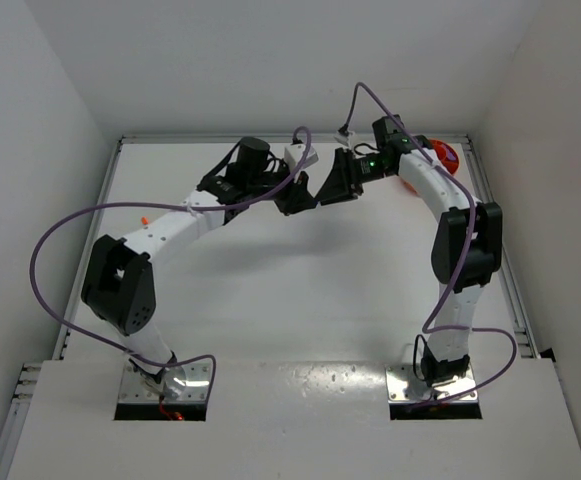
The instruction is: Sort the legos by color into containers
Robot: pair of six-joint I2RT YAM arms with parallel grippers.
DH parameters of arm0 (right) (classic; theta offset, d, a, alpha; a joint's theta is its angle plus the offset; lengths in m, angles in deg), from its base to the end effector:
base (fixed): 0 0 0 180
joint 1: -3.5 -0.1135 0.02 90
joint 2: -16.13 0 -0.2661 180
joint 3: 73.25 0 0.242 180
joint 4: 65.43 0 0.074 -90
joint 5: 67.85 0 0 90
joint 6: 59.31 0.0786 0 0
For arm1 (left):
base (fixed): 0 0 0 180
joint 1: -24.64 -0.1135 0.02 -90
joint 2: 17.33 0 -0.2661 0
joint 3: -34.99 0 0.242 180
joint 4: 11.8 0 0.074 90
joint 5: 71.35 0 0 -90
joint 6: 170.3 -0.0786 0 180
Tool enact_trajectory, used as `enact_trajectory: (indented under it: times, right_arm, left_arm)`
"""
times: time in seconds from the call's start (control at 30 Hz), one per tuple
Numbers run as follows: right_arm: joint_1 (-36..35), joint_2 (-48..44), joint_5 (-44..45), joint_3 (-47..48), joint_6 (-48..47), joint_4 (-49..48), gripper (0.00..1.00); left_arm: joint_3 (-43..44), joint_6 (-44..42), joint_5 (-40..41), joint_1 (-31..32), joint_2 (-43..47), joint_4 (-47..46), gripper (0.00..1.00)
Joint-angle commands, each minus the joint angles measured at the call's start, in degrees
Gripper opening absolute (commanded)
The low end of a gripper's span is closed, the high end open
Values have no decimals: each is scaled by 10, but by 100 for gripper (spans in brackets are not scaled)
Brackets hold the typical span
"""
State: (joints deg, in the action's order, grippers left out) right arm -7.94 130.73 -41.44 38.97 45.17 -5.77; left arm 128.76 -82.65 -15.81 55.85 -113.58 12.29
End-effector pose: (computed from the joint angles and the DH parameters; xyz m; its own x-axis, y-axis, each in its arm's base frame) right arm 0.4013 0.1530 0.2492 -0.9632 -0.0814 -0.2562 -0.2675 0.3853 0.8832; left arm 0.3318 -0.2530 0.3055 -0.3470 0.2497 -0.9040 0.8750 0.4331 -0.2162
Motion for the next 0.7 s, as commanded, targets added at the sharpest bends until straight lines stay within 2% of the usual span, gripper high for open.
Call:
enact_trajectory:
  times: [0.0,0.23,0.67]
  right_arm:
    - [-9,-31,-14,22,-16,-5,42]
    - [-14,-25,-31,22,-16,-10,36]
    - [-19,-15,-63,27,-6,-21,36]
  left_arm:
    - [23,-8,-2,5,-3,-20,9]
    - [23,-8,-2,5,3,-20,9]
    - [34,-8,-2,5,-3,-20,9]
